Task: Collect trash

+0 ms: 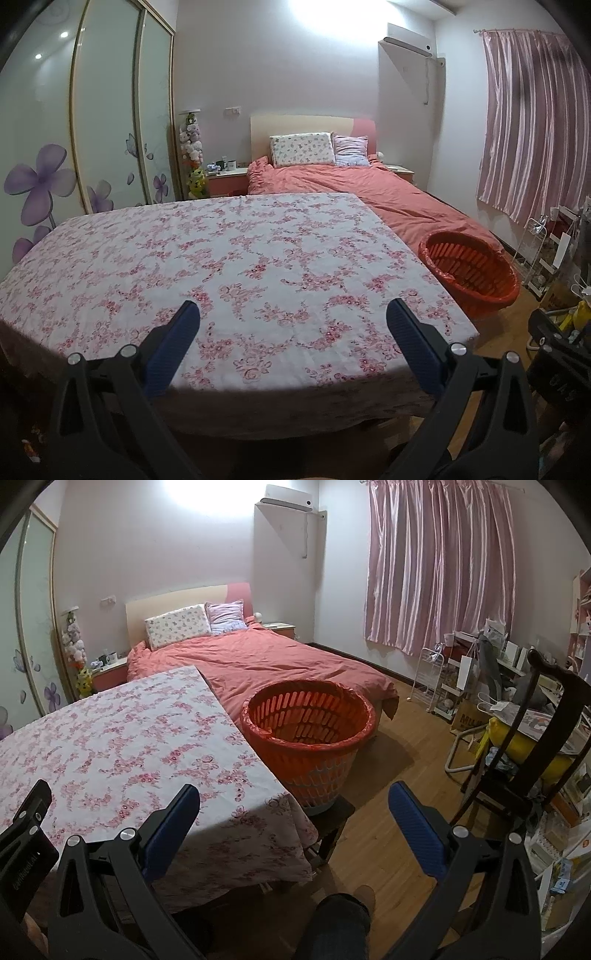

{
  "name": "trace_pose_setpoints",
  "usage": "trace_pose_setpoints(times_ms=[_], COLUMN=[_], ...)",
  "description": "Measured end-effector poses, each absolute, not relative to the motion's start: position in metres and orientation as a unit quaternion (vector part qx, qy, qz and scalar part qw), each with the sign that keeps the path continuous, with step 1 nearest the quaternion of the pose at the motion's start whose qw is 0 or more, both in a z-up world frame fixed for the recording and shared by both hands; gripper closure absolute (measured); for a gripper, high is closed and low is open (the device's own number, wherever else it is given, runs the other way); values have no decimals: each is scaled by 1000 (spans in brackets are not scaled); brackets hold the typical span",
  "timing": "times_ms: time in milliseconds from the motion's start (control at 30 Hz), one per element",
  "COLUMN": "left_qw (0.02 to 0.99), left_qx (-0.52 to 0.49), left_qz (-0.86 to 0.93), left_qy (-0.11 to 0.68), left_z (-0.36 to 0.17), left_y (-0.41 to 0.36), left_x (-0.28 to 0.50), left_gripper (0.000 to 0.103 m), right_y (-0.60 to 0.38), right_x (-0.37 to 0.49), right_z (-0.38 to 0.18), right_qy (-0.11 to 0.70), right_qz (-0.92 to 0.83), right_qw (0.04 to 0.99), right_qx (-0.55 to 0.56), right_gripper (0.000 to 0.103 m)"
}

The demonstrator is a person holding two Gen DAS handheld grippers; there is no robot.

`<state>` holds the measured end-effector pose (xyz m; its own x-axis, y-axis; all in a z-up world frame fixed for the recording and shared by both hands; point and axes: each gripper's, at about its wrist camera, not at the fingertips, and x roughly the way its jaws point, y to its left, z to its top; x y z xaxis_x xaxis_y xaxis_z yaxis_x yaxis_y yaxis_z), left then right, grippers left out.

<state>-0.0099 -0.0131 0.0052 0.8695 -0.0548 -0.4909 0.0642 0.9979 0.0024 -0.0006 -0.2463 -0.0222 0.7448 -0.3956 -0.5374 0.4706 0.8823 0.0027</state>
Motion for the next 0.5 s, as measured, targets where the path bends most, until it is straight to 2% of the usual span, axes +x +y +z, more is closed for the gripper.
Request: trace_pose_setpoints(times_ms=[500], left_qw=[968], left_qx=[10], left_qz=[-43], left_qy=[247], left_z=[12], left_y=[-20], left_x=[-13], left_gripper=[4], right_y=[-247], right_x=[-2], right_z=[-18], right_qy=[264], right_qz=[-231], right_qw=[934], right_qx=[72], right_gripper=[2])
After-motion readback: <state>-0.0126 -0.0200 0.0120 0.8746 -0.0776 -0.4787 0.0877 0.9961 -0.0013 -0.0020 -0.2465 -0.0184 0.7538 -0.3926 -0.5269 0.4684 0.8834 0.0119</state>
